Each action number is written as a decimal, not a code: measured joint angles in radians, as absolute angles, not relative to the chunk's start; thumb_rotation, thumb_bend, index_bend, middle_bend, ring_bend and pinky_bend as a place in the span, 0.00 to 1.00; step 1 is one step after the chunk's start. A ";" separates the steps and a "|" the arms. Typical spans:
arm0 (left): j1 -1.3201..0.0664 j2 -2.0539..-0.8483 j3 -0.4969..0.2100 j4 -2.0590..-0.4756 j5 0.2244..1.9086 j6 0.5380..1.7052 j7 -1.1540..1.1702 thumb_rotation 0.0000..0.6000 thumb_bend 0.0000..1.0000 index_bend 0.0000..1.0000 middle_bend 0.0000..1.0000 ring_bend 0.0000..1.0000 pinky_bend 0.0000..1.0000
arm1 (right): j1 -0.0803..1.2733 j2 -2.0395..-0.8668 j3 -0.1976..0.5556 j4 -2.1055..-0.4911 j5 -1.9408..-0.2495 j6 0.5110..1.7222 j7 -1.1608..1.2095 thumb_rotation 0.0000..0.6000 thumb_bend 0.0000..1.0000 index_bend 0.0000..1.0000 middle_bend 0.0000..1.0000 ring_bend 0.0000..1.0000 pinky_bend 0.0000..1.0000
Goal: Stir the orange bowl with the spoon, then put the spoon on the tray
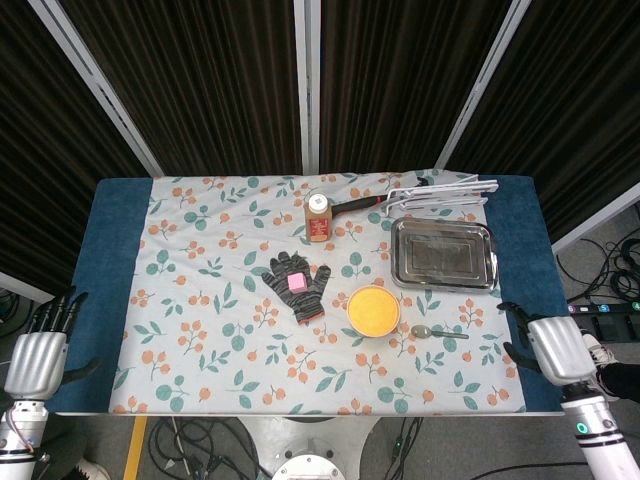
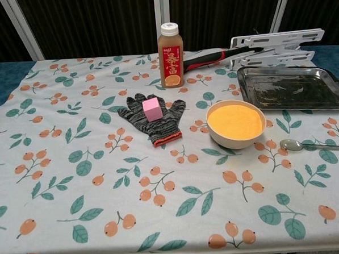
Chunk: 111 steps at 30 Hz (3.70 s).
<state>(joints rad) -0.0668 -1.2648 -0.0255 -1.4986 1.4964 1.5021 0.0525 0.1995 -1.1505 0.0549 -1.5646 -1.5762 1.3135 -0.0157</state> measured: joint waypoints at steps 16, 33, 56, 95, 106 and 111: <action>-0.068 -1.276 -0.020 -1.470 1.492 1.483 0.023 1.00 0.04 0.10 0.10 0.10 0.13 | 0.389 -1.409 0.071 -1.392 -1.369 0.967 -0.194 1.00 0.25 0.47 0.95 0.94 1.00; -0.072 -1.283 -0.021 -1.458 1.491 1.474 0.013 1.00 0.04 0.10 0.10 0.10 0.13 | 0.437 -1.489 0.064 -1.311 -1.292 0.912 -0.244 1.00 0.28 0.50 0.94 0.94 1.00; -0.067 -1.287 -0.020 -1.443 1.498 1.485 -0.003 1.00 0.04 0.10 0.10 0.10 0.13 | 0.482 -1.349 0.085 -1.543 -1.295 0.932 -0.292 1.00 0.33 0.62 0.95 0.94 1.00; -0.057 -1.299 -0.016 -1.407 1.490 1.480 -0.038 1.00 0.04 0.10 0.10 0.10 0.13 | 0.876 -1.446 0.077 -1.601 -0.849 0.908 -0.699 1.00 0.23 0.43 0.95 0.94 1.00; -0.055 -1.296 -0.010 -1.409 1.492 1.473 -0.060 1.00 0.04 0.10 0.10 0.10 0.13 | 0.872 -1.487 0.054 -1.550 -0.872 0.914 -0.688 1.00 0.28 0.47 0.95 0.94 1.00; -0.055 -1.296 -0.011 -1.408 1.493 1.474 -0.064 1.00 0.04 0.10 0.10 0.10 0.13 | 0.874 -1.493 0.054 -1.545 -0.873 0.915 -0.687 1.00 0.29 0.48 0.95 0.94 1.00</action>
<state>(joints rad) -0.0550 -1.2960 -0.0110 -1.4083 1.4928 1.4737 -0.0636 0.8739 -1.4925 0.0544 -1.5449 -0.8726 0.9146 -0.6872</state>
